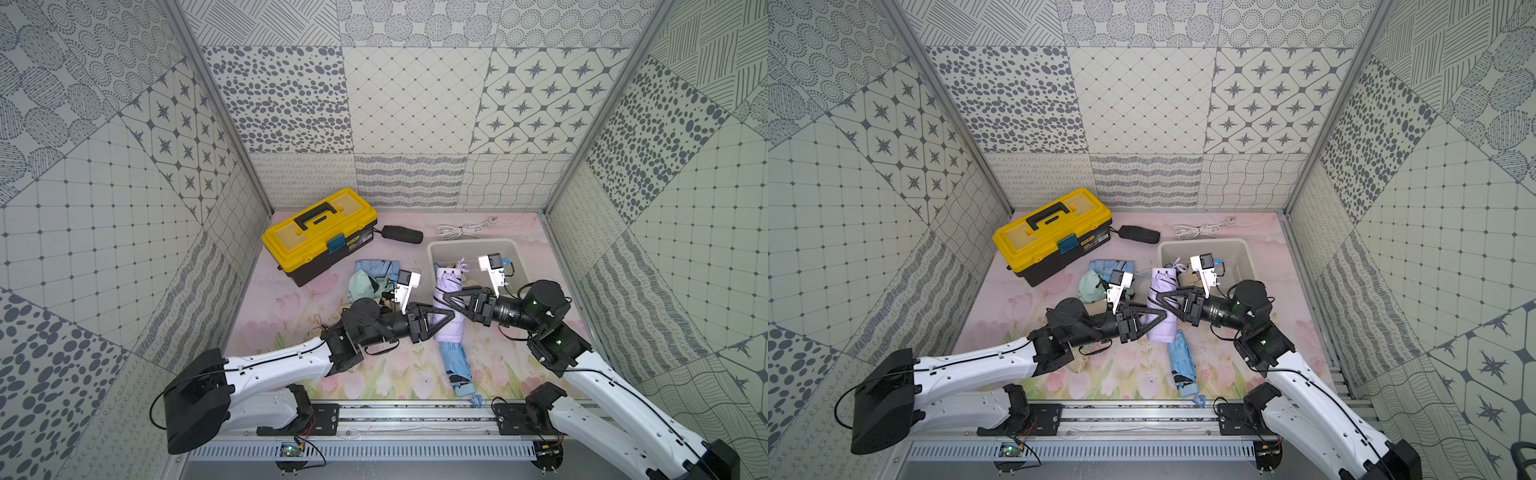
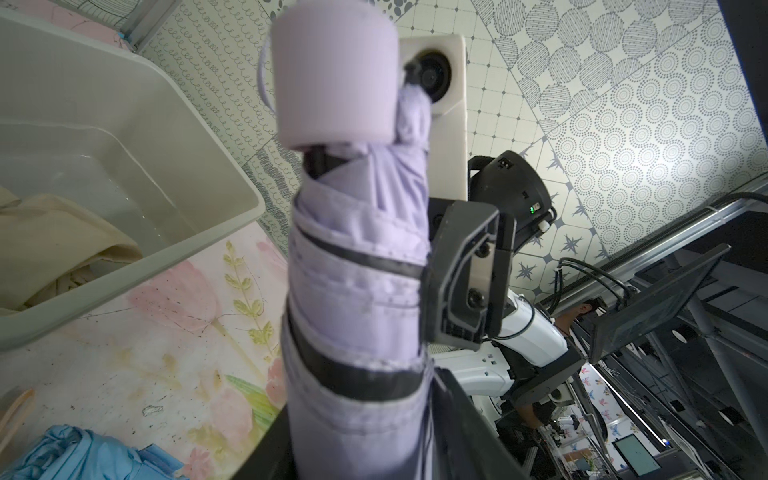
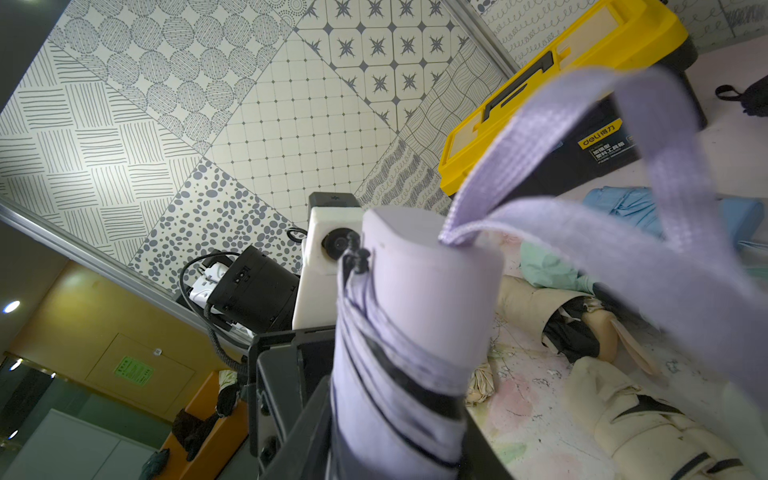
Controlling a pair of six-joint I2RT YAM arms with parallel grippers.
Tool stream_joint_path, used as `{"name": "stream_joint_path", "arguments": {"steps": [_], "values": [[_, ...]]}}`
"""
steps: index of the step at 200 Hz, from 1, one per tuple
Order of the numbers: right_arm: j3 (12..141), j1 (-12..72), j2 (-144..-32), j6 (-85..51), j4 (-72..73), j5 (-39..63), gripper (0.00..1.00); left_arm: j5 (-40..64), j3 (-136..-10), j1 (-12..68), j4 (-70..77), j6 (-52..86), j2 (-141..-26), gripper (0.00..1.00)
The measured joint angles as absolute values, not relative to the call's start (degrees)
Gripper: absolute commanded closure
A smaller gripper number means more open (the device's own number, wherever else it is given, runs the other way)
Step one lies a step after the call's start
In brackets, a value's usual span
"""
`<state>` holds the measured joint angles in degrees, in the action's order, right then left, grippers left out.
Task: Put the umbrella into the storage box
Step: Place the umbrella in the storage box.
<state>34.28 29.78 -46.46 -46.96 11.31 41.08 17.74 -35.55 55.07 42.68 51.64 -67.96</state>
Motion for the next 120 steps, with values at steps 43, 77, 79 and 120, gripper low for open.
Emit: {"name": "stream_joint_path", "arguments": {"steps": [43, 77, 79, 120], "values": [[37.71, 23.29, -51.31, -46.02, 6.20, 42.02, 0.74, 17.76, -35.14, 52.03, 43.51, 52.75, -68.84, 0.14], [42.50, 15.57, -55.33, -42.17, -0.38, 42.94, 0.75, 16.86, -36.14, 50.19, 41.34, 52.42, -68.86, 0.14], [42.81, 15.27, -55.57, -41.74, -0.93, 42.94, 0.75, 16.75, -36.25, 50.13, 41.12, 52.36, -68.84, 0.14], [56.97, 10.22, -64.66, -27.38, -19.49, 37.41, 0.75, 10.74, -43.57, 48.84, 29.50, 52.05, -70.81, 0.18]]}}
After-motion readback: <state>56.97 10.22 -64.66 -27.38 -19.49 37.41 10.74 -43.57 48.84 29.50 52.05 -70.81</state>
